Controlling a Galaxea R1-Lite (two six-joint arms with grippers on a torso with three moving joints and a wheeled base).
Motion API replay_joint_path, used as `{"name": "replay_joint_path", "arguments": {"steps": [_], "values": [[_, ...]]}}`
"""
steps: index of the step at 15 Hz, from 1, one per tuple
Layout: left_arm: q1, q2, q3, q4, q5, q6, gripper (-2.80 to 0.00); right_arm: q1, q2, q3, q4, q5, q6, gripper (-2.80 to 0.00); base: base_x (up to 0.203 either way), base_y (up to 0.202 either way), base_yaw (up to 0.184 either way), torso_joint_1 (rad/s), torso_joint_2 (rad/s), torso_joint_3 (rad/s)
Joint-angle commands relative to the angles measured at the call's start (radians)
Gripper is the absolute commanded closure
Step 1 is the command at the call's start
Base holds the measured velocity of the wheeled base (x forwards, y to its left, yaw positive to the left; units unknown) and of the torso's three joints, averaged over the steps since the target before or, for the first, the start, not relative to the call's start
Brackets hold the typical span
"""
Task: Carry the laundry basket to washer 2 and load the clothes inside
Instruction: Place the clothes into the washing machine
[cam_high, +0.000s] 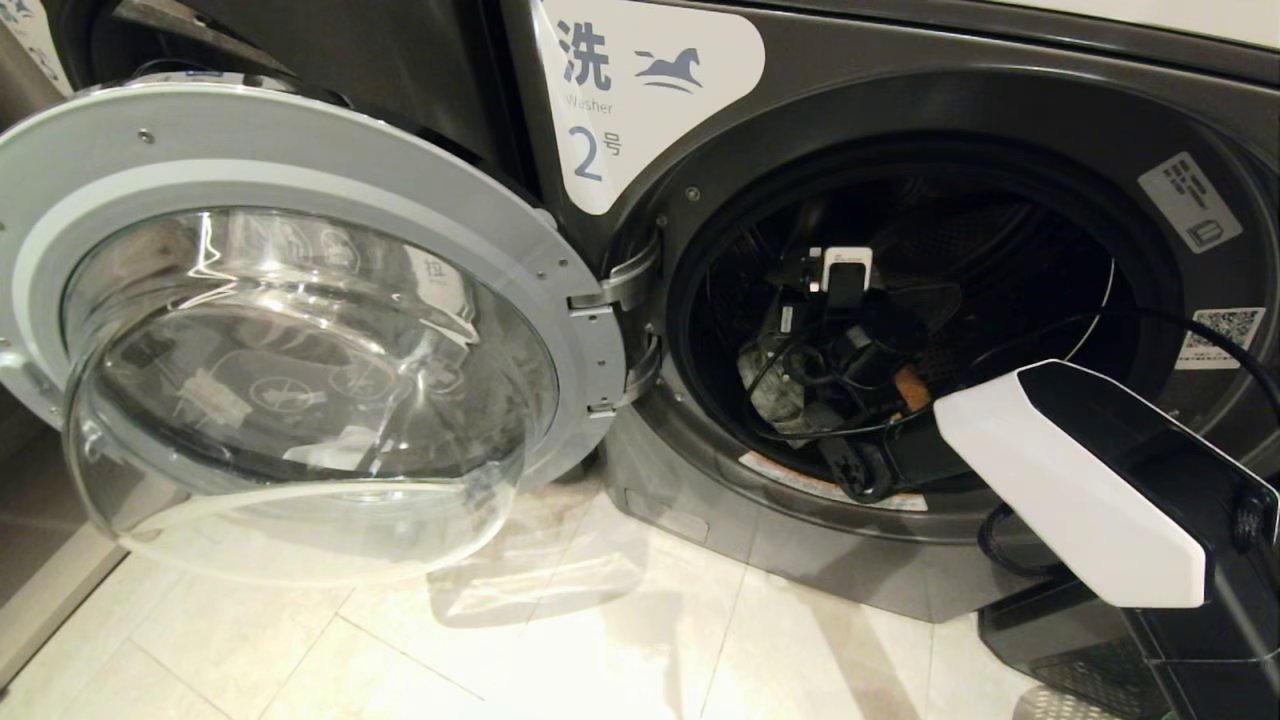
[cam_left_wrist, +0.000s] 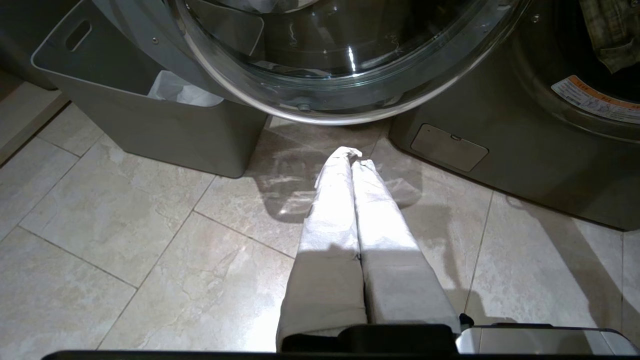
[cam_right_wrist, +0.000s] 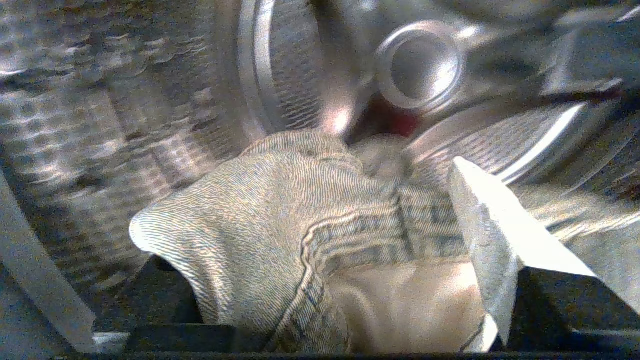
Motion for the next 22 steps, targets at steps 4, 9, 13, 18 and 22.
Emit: {"name": "replay_joint_path", "arguments": {"steps": [4,9,13,18,22], "values": [[0.001,0.0,0.0,0.0,0.001,-0.001,0.0,0.03,-0.001,0.084,0.018,-0.014,0.038,-2.8,0.0,0.0,0.0,0.0,0.0,0.0],[0.001,0.0,0.0,0.0,0.001,-0.001,0.0,0.013,0.033,0.181,0.036,-0.104,0.035,-2.8,0.0,0.0,0.0,0.0,0.0,0.0],[0.001,0.0,0.0,0.0,-0.001,-0.001,0.0,0.01,-0.069,0.215,0.039,-0.117,0.076,-2.8,0.0,0.0,0.0,0.0,0.0,0.0],[0.001,0.0,0.0,0.0,0.001,-0.001,0.0,0.014,-0.339,0.489,0.228,-0.09,0.198,-2.8,0.0,0.0,0.0,0.0,0.0,0.0],[0.001,0.0,0.0,0.0,0.001,-0.001,0.0,0.038,-0.453,0.719,0.295,-0.044,0.264,-2.8,0.0,0.0,0.0,0.0,0.0,0.0]]}}
